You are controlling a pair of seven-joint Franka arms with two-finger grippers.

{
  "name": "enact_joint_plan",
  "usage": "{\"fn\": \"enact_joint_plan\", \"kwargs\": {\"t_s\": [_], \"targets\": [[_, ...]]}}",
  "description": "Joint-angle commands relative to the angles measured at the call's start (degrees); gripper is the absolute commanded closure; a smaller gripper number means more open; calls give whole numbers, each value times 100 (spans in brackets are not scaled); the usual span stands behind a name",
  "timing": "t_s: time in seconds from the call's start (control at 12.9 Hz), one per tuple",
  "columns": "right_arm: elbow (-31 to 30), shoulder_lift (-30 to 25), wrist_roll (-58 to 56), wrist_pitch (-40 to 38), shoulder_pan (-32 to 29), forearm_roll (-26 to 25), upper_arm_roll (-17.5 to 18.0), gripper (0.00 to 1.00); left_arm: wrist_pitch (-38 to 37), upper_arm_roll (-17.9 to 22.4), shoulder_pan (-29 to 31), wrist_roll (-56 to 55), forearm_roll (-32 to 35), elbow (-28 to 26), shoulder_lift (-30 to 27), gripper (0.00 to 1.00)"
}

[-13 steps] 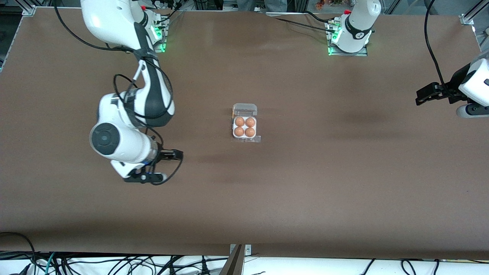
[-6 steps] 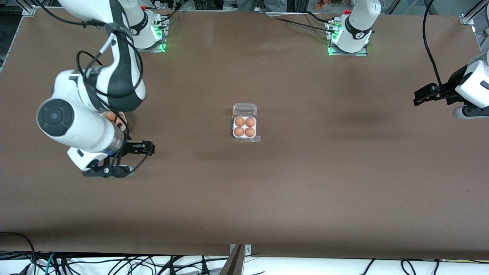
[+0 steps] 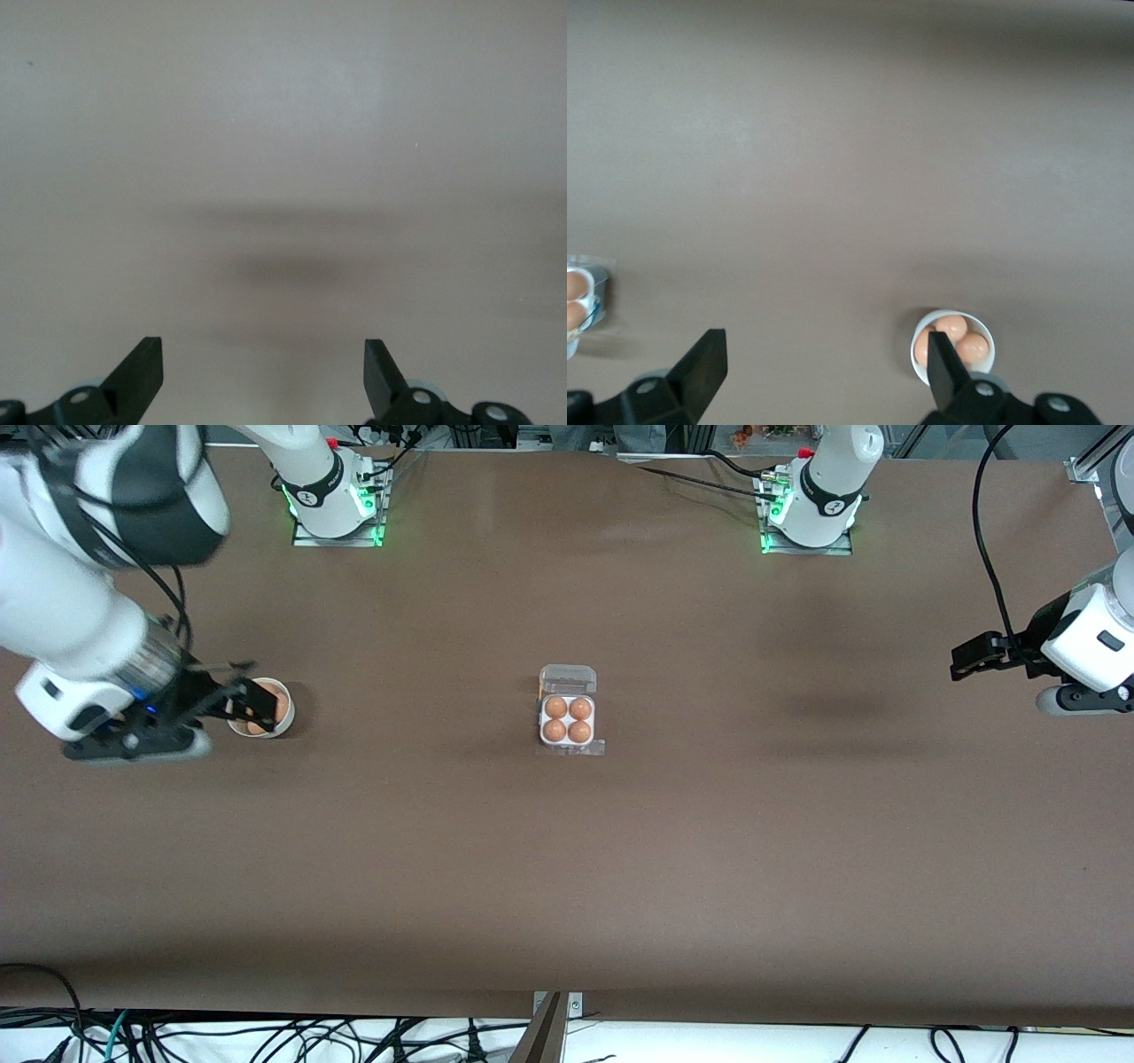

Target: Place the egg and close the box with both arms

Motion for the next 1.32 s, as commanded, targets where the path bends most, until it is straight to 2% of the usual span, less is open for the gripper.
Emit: {"fn": "enact_joint_plan", "kwargs": {"t_s": [0.0,0.15,0.31,0.7,1.24], "targets": [[-620,-776,-85,-100,-1044,-52,923,0,-108,-1,-37,102,167,427,234,0],[-620,-969,-85,-251,-1212,-69,1029,0,-108,-10,-37,102,167,462,225,0],[-593,-1049,-85,-453,-1502,-69,1336,0,-117,-1,-37,102,158,497,234,0],[-576,-813,-50,-357,-1459,-130,1320,0,-135,-27,-37,84,176,506,234,0],[-532,-812,38,-357,-1397,-157,1337,0,-126,-1,-20,111,211,515,225,0]]}}
